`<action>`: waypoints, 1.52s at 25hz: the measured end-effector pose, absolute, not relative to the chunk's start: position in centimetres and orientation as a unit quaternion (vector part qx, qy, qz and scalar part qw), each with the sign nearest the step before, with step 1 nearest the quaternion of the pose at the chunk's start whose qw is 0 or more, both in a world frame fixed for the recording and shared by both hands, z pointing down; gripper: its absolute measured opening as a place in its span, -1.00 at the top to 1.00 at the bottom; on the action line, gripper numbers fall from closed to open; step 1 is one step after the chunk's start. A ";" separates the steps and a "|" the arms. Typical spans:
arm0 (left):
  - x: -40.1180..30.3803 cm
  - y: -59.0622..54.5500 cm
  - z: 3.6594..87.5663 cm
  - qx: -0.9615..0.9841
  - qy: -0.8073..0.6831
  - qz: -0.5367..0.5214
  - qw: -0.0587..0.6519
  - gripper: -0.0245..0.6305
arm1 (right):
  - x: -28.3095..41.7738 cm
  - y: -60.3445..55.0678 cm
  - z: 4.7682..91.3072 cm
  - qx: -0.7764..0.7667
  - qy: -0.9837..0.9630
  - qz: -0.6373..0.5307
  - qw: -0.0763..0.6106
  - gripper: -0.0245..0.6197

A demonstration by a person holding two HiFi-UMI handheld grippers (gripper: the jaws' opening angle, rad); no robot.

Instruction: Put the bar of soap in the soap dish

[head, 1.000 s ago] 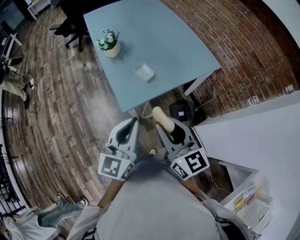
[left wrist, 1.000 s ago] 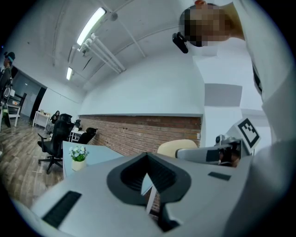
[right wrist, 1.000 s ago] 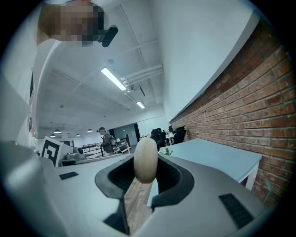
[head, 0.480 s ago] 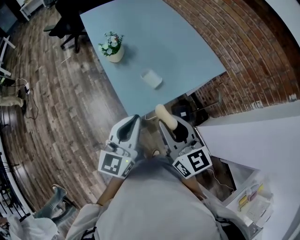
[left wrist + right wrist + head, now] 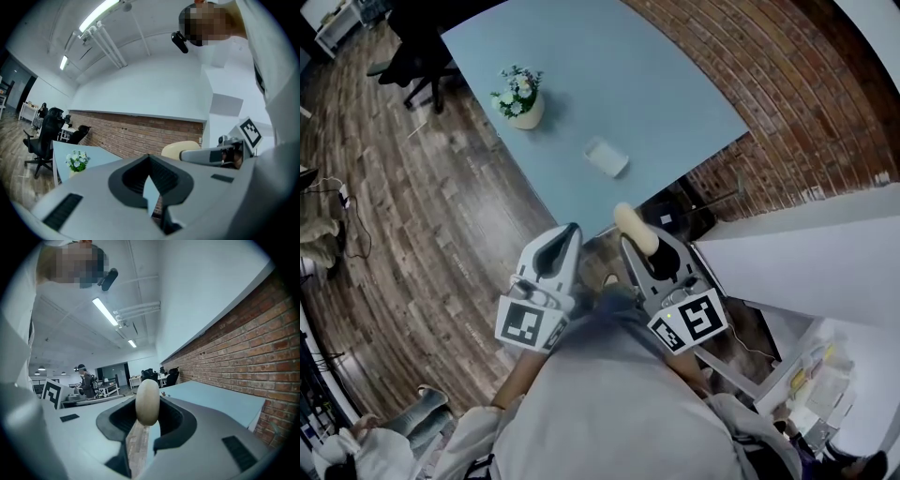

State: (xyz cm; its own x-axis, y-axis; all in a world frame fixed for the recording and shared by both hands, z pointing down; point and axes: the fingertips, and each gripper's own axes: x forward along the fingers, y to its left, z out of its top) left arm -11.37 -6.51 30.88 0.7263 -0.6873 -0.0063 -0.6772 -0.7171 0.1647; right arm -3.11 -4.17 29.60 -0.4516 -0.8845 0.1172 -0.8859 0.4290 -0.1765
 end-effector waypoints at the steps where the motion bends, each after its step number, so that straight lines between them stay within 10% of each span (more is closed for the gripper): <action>1: -11.3 -6.6 30.8 0.927 -0.365 -0.036 0.077 0.92 | -3.2 -4.2 29.6 0.526 -0.844 0.107 0.005 0.56; 38: -3.3 -19.6 35.0 0.927 -0.360 0.004 0.107 0.92 | 0.9 -18.2 36.0 0.470 -0.868 0.158 0.031 0.56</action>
State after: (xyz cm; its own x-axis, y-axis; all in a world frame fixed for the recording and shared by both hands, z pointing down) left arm -3.28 -19.62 35.04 0.7409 -0.6663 0.0839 -0.6680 -0.7182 0.1950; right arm 0.89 -18.25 35.96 -0.5555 -0.8065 0.2023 -0.8260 0.5073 -0.2455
